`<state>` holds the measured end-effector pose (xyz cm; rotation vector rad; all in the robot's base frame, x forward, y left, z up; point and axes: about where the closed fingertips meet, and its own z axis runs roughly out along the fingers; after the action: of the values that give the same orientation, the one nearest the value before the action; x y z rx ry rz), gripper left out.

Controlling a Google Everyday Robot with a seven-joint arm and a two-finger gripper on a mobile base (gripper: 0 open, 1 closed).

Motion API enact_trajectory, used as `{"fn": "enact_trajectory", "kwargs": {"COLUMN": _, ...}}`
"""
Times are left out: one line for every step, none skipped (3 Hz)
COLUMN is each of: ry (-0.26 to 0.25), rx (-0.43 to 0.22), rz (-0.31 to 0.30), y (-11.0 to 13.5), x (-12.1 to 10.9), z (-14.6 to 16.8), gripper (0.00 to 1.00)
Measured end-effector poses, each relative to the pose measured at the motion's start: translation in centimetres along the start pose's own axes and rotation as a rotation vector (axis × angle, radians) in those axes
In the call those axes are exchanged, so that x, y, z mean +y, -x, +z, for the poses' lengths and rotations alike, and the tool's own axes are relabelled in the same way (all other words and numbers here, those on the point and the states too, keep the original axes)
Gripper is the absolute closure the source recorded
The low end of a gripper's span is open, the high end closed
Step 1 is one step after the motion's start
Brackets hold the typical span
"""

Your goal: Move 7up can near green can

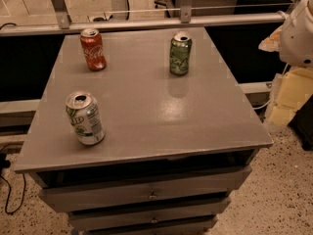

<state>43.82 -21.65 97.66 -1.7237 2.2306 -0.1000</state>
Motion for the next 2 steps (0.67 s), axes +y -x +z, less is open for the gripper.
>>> {"fn": "enact_trajectory", "kwargs": {"ry": -0.003, "rx": -0.004, "rz": 0.000, "y": 0.1, "x": 0.0, "z": 0.0, "gripper": 0.00}}
{"fn": "enact_trajectory", "kwargs": {"ry": 0.015, "rx": -0.072, "rz": -0.007, "y": 2.3, "x": -0.1, "z": 1.7, "gripper": 0.00}}
